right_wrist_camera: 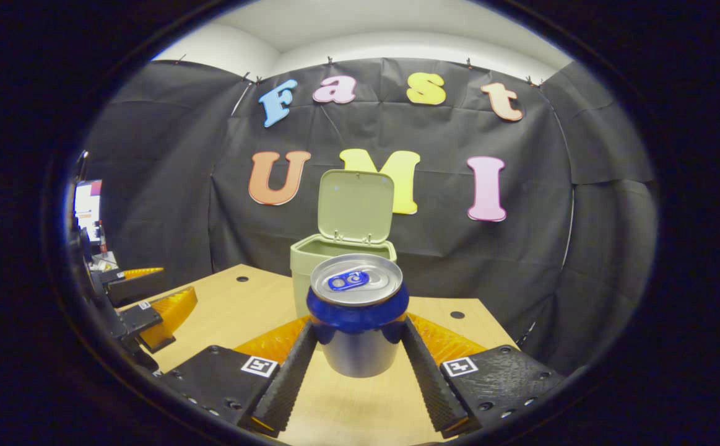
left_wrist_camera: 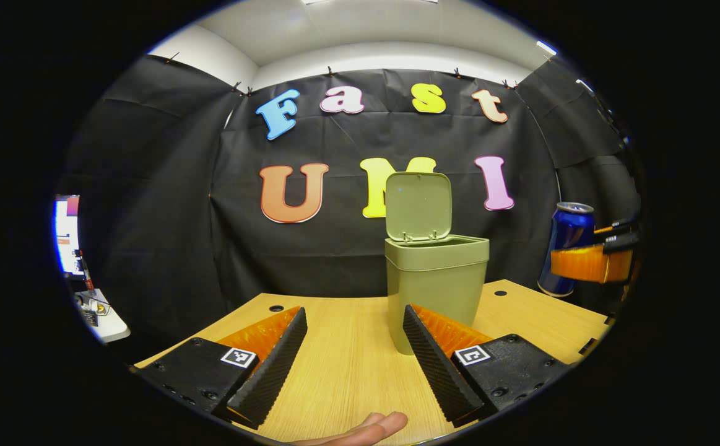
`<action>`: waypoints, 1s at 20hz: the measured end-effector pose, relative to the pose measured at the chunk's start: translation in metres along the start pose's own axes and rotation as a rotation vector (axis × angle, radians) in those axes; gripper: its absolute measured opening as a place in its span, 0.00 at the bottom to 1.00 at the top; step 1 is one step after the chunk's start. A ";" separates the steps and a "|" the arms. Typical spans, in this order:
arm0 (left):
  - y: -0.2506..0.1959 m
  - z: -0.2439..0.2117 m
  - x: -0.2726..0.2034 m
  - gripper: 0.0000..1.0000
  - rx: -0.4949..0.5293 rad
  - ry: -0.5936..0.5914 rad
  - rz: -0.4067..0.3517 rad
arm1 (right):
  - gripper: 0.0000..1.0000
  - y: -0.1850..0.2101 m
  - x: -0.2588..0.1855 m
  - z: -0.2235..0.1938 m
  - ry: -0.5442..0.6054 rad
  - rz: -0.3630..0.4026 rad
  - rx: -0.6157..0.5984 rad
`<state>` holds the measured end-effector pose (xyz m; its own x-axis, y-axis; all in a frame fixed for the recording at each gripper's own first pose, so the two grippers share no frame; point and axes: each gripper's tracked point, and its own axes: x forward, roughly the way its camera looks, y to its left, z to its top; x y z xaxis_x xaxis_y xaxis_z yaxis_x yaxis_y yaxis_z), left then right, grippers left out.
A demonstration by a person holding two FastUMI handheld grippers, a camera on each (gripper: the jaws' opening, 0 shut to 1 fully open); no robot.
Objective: Press the lid of the desktop garbage bin to open it, pick up the crumpled paper on the desktop and throw it into the bin, then pick up the pop can on the desktop and drop it into the bin, and finally close the garbage bin lid.
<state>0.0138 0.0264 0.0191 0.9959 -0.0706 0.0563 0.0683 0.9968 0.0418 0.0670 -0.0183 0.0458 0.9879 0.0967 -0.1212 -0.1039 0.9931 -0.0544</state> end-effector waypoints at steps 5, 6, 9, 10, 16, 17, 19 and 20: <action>0.003 -0.003 0.004 1.00 0.005 0.001 -0.003 | 0.82 0.001 0.040 0.059 -0.002 0.010 -0.029; 0.002 -0.004 0.005 1.00 0.010 0.002 -0.008 | 0.82 -0.003 0.050 0.070 -0.005 -0.004 -0.023; 0.008 -0.012 0.010 1.00 -0.010 0.019 -0.008 | 0.81 -0.002 0.081 0.099 -0.004 -0.002 0.010; 0.008 -0.014 0.012 1.00 -0.026 0.030 -0.013 | 0.81 -0.005 0.093 0.110 0.002 -0.012 0.013; 0.015 -0.020 0.016 1.00 -0.056 0.055 -0.025 | 0.81 -0.020 0.165 0.147 0.053 -0.020 0.090; 0.016 -0.020 0.016 1.00 -0.065 0.053 -0.027 | 0.81 -0.020 0.177 0.148 0.059 -0.023 0.085; 0.019 -0.021 0.017 1.00 -0.080 0.055 -0.028 | 0.81 -0.012 0.198 0.141 0.108 -0.009 0.091; 0.020 -0.023 0.018 1.00 -0.085 0.059 -0.025 | 0.81 -0.005 0.207 0.138 0.130 -0.001 0.097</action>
<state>0.0345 0.0464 -0.0019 0.9954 -0.0961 -0.0022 0.0959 0.9945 -0.0425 0.2882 0.0057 0.1580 0.9641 0.0922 -0.2492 -0.0846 0.9956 0.0409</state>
